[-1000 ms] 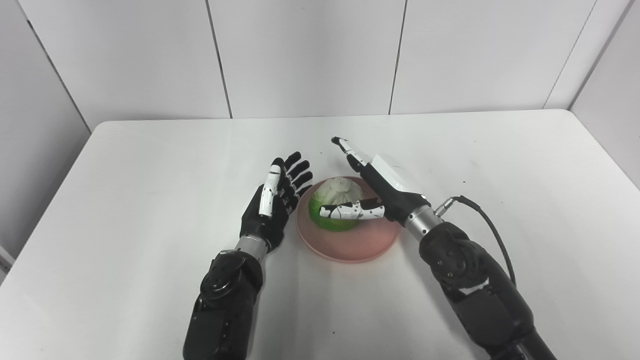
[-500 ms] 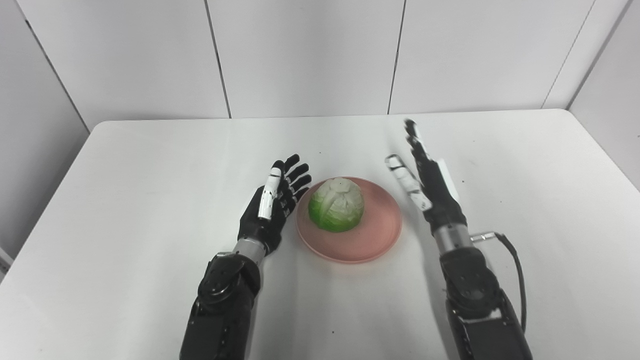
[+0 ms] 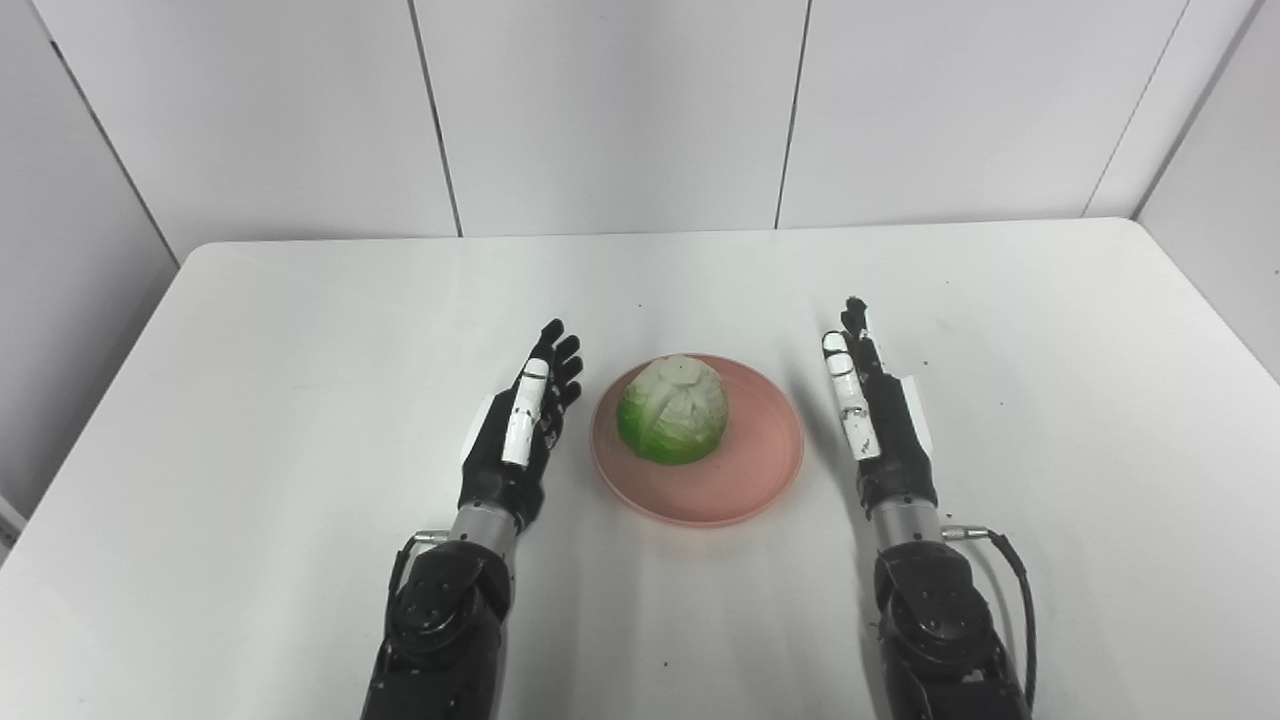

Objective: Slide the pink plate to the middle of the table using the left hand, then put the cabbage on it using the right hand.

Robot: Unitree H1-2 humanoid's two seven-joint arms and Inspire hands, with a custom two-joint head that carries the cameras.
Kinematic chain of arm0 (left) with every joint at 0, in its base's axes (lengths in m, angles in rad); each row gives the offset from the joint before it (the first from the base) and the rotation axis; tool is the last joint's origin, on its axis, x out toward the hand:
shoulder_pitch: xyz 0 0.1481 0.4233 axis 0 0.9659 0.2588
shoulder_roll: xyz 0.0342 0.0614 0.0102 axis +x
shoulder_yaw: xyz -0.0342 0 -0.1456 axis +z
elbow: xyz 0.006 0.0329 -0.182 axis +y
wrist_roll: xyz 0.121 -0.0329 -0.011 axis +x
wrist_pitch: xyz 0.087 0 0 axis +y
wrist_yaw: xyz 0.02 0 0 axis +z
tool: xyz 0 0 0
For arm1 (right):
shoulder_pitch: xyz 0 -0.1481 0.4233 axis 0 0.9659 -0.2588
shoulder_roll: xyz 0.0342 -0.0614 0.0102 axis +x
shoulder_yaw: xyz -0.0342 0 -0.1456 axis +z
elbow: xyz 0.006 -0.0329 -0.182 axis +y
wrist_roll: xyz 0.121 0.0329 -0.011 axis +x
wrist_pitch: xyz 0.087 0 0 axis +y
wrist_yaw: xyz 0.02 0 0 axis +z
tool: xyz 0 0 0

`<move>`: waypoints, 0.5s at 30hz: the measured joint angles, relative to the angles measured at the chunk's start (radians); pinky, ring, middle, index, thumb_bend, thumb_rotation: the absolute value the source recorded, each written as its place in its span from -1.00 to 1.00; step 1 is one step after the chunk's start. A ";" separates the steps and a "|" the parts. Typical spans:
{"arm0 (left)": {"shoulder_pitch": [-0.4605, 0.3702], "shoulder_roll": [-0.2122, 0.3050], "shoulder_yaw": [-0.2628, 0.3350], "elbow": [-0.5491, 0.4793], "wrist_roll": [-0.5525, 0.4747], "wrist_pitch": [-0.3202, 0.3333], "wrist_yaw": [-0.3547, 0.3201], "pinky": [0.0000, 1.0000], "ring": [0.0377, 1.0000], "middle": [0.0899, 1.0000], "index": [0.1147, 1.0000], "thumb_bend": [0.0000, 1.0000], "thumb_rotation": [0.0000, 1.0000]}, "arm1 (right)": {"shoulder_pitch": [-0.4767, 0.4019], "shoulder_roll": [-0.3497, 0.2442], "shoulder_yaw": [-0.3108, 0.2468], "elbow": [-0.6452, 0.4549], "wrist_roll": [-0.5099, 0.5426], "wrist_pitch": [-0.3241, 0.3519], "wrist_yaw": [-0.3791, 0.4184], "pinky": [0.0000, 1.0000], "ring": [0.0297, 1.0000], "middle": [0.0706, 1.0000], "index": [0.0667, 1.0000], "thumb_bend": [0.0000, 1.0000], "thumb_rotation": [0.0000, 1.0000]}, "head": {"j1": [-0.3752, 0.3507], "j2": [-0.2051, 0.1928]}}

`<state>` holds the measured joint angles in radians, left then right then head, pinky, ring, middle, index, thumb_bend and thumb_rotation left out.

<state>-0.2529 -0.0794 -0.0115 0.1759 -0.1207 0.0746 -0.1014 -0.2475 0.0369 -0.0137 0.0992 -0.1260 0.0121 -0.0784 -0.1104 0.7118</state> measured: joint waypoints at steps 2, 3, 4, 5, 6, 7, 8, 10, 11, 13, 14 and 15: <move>0.006 0.008 -0.010 0.000 0.018 -0.017 0.001 1.00 0.99 0.97 0.96 -0.14 1.00 | 0.009 0.003 0.006 0.000 0.007 0.006 0.001 1.00 1.00 1.00 1.00 -0.60 1.00 | 0.000 -0.002; 0.008 0.013 -0.014 0.001 0.025 -0.026 0.001 1.00 1.00 0.98 0.96 -0.15 1.00 | 0.014 0.005 0.009 0.000 0.011 0.011 0.003 1.00 1.00 1.00 1.00 -0.61 1.00 | 0.000 -0.002; 0.010 0.019 -0.017 0.004 0.031 -0.040 0.001 1.00 1.00 0.97 0.96 -0.14 1.00 | 0.020 0.007 0.012 0.000 0.013 0.017 0.005 1.00 1.00 1.00 0.98 -0.62 1.00 | 0.000 -0.003; 0.012 0.025 -0.022 0.009 0.039 -0.055 0.001 1.00 0.99 0.97 0.96 -0.14 1.00 | 0.025 0.008 0.014 0.000 0.018 0.022 0.006 1.00 1.00 1.00 0.97 -0.62 1.00 | 0.000 -0.003; 0.013 0.028 -0.024 0.011 0.047 -0.062 0.001 1.00 0.99 0.97 0.96 -0.14 1.00 | 0.028 0.009 0.015 0.000 0.021 0.025 0.006 0.99 1.00 0.99 0.96 -0.63 1.00 | 0.000 -0.003; 0.015 0.030 -0.026 0.011 0.058 -0.070 0.001 1.00 0.99 0.97 0.95 -0.13 1.00 | 0.028 0.010 0.015 0.000 0.024 0.026 0.006 0.99 1.00 0.99 0.95 -0.63 1.00 | 0.002 -0.008; 0.016 0.031 -0.029 0.013 0.065 -0.077 0.003 1.00 0.99 0.97 0.95 -0.13 1.00 | 0.028 0.010 0.016 0.000 0.029 0.027 0.006 0.99 1.00 0.99 0.95 -0.63 1.00 | 0.002 -0.008; 0.017 0.031 -0.032 0.021 0.080 -0.098 0.007 1.00 0.98 0.97 0.95 -0.12 1.00 | 0.028 0.010 0.017 0.001 0.035 0.028 0.007 0.94 0.92 0.91 0.90 -0.64 1.00 | -0.003 -0.017; 0.017 0.031 -0.033 0.023 0.084 -0.103 0.008 1.00 0.99 0.97 0.95 -0.12 1.00 | 0.027 0.009 0.017 0.002 0.041 0.028 0.007 0.92 0.88 0.87 0.87 -0.66 1.00 | -0.003 -0.018; 0.017 0.031 -0.033 0.026 0.086 -0.106 0.009 1.00 0.99 0.97 0.95 -0.12 1.00 | 0.025 0.003 0.016 0.012 0.051 0.025 0.008 0.90 0.87 0.86 0.86 -0.67 1.00 | -0.005 -0.023; 0.017 0.031 -0.032 0.027 0.086 -0.106 0.010 1.00 0.99 0.97 0.94 -0.13 1.00 | 0.024 -0.002 0.016 0.019 0.056 0.021 0.011 0.90 0.87 0.86 0.86 -0.67 1.00 | -0.005 -0.023; 0.017 0.031 -0.032 0.029 0.086 -0.107 0.010 0.99 0.98 0.96 0.93 -0.14 1.00 | 0.024 -0.005 0.016 0.022 0.062 0.019 0.016 0.90 0.88 0.87 0.86 -0.65 1.00 | -0.003 -0.026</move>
<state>-0.2358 -0.0483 -0.0432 0.2045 -0.0345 -0.0324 -0.0912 -0.2231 0.0316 0.0020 0.1212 -0.0639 0.0310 -0.0628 -0.1135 0.6857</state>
